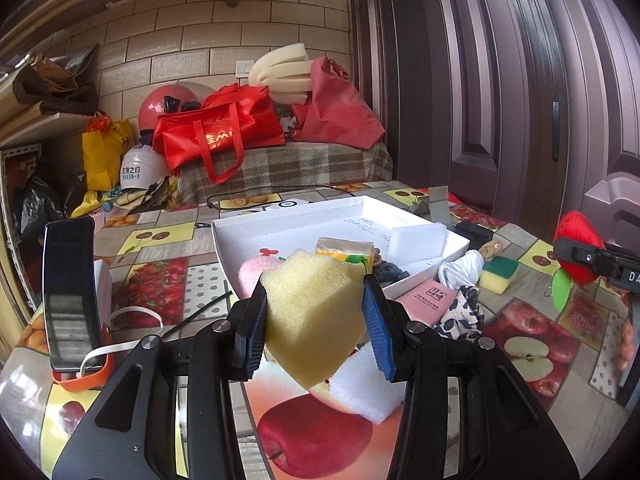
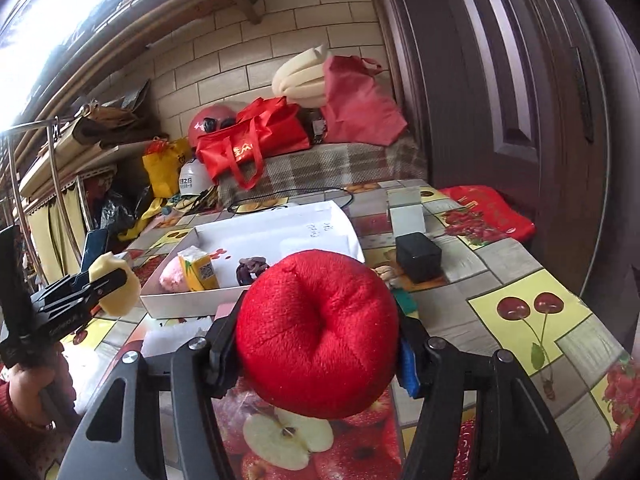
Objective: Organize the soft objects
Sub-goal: 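Grasp the yellow sponge with the left tool while the right tool grasps the red plush apple, then lower the yellow sponge and red apple into the white box while both tools open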
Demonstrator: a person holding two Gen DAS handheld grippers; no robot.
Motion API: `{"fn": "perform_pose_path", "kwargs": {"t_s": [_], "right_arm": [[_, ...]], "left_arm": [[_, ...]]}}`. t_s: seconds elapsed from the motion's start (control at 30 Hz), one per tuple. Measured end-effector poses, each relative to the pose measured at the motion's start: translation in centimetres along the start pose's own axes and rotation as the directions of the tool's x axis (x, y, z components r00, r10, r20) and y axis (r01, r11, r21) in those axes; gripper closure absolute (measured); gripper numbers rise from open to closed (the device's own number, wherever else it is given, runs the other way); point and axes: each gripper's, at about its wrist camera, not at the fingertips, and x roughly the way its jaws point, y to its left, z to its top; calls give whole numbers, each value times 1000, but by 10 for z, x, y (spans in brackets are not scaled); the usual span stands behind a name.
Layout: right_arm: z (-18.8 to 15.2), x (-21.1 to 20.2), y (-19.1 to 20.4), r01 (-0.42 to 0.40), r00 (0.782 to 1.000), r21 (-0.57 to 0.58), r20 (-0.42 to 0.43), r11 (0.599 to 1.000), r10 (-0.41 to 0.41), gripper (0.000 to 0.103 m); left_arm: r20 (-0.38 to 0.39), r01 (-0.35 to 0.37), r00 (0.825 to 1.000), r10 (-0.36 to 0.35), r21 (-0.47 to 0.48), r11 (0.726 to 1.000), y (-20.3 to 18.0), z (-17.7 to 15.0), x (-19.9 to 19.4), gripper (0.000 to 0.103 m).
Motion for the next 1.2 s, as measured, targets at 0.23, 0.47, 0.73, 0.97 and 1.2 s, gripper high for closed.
{"fn": "perform_pose_path", "kwargs": {"t_s": [0.23,0.47,0.73,0.97,1.2], "right_arm": [[3,18,3,28,1000,-23,-4,999,-29,42],[4,31,5,48,999,-38,-1,998,-48,42],[8,42,18,57,998,-100,17,993,-56,42],[18,65,19,74,997,-98,19,992,-73,42],[23,78,25,87,996,-96,37,992,-84,42]], "left_arm": [[-17,-22,1000,21,-40,999,8,1,9,60],[3,-29,1000,29,-23,999,1,5,18,60],[-12,-38,999,37,-48,998,7,8,28,60],[-17,-64,998,63,-51,997,8,14,44,59],[-30,-78,997,76,-65,995,15,19,62,59]]}}
